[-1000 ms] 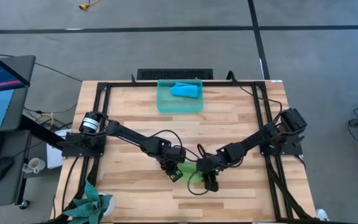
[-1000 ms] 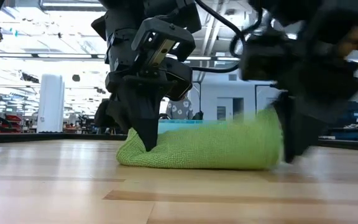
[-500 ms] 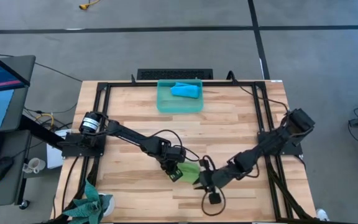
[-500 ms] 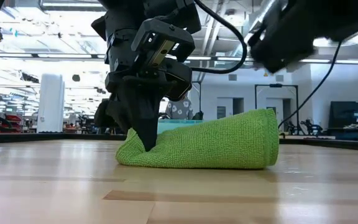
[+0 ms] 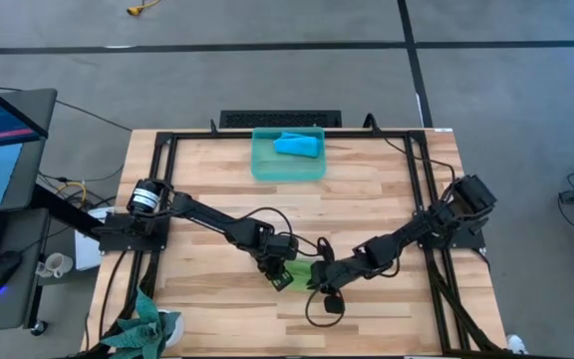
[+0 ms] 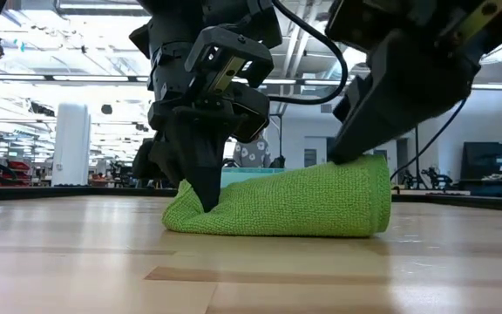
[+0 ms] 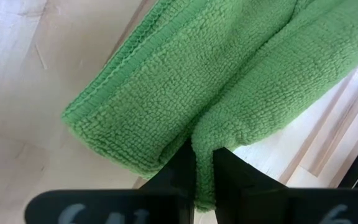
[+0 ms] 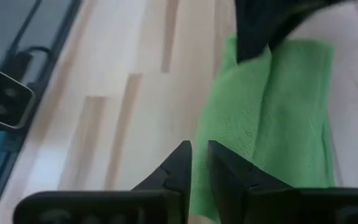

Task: Roll microfiber towels into tight, uniform cylinder then place into a basket
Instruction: Roll the green microfiber cloth

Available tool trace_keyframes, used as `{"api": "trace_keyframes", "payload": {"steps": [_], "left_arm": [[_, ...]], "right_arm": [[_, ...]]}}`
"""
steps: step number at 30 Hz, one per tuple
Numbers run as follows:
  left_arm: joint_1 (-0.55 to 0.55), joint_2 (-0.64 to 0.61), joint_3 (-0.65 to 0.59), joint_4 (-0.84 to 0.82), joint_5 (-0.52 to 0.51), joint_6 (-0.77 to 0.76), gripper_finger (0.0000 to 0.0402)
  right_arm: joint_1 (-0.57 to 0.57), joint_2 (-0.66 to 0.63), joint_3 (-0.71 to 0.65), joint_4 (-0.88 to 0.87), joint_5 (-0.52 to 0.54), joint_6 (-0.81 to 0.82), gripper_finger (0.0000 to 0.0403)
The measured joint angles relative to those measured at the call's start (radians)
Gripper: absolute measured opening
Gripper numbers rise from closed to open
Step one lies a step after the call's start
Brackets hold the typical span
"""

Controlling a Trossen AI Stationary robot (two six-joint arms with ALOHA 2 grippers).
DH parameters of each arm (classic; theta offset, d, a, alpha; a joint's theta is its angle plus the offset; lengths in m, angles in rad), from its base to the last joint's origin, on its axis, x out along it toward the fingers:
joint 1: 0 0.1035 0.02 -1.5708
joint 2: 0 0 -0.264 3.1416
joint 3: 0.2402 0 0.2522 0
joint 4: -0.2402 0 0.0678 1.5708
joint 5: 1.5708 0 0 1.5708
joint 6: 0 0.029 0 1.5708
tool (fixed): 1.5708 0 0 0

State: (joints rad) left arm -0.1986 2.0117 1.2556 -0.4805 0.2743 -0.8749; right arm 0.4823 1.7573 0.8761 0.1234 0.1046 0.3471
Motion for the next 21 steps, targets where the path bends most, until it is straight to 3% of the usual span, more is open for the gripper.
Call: {"api": "trace_keyframes", "payload": {"steps": [16,21], "left_arm": [[0.000,0.001,-0.001,0.009,0.049,0.014,0.0026],[0.000,0.002,-0.001,0.010,0.056,0.014,0.0036]], "right_arm": [[-0.027,0.060,0.006,-0.059,0.006,0.026,0.0058],[-0.028,0.062,0.003,-0.094,0.057,0.028,0.0058]]}}
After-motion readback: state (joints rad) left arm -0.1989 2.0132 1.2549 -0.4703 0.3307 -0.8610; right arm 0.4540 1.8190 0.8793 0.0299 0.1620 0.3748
